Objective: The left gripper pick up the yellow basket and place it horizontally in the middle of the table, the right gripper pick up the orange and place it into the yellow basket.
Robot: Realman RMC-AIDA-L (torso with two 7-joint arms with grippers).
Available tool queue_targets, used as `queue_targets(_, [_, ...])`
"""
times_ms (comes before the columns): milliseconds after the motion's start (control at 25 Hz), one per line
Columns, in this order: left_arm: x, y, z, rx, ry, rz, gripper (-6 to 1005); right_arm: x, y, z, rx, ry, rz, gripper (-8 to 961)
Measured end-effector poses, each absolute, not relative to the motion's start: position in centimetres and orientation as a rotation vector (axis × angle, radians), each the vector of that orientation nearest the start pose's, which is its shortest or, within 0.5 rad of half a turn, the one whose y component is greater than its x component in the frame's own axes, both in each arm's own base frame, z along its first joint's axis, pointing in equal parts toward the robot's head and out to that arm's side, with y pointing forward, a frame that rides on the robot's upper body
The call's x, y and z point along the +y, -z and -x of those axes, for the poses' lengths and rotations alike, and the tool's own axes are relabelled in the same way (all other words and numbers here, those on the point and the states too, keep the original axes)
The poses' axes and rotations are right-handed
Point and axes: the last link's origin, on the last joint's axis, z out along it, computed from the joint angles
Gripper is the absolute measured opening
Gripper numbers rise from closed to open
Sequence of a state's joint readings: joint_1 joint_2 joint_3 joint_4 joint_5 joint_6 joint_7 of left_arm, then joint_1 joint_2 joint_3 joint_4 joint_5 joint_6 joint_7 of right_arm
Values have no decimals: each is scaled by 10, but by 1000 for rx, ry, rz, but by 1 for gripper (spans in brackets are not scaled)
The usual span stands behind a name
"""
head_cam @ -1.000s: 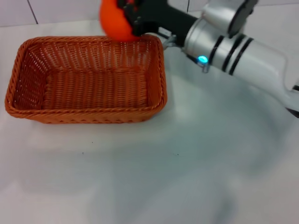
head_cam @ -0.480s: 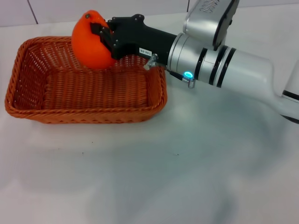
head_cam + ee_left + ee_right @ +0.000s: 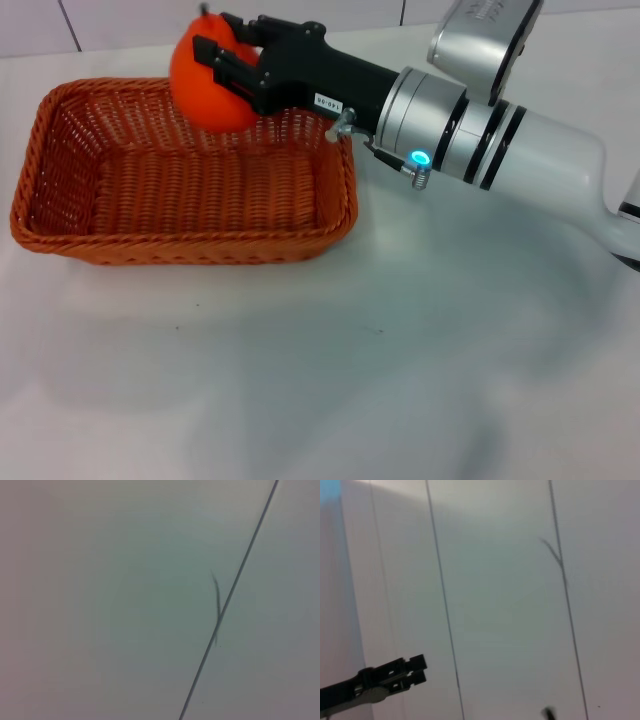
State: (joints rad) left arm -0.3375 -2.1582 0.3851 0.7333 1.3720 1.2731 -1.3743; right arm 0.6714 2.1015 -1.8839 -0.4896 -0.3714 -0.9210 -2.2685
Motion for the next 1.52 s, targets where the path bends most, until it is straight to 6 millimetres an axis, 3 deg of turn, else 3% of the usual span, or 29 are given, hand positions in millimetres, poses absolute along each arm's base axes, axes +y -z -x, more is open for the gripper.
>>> queue_targets(440, [325,-106,335,-830,1134,1590,892,381,91,-143,-2200,621,453,719])
queue_targets(640, [325,-106,335,-833,1132,1585,892,384,87,-143,-2196,667,398,826])
queue_targets(880, [326,-106,340,-836,1097,1568,892,387,64,-155,-2073,911,264,932])
queue_targets(920, [325,-106,341,-839,1091,1564,892,388,51,-164,-2001,982,277,933])
queue_targets(1040, [325,-106,345,-850,1075,1550,891,390,38,-176,-1935,1047,307,934])
queue_targets(1240, [324,-109,353,-847,1023,1518,891,382,10,-222,-1812,1211,412,933])
queue_targets(1520, [319,-118,365,-837,974,1455,891,354,-5,-291,-1729,1389,575,933])
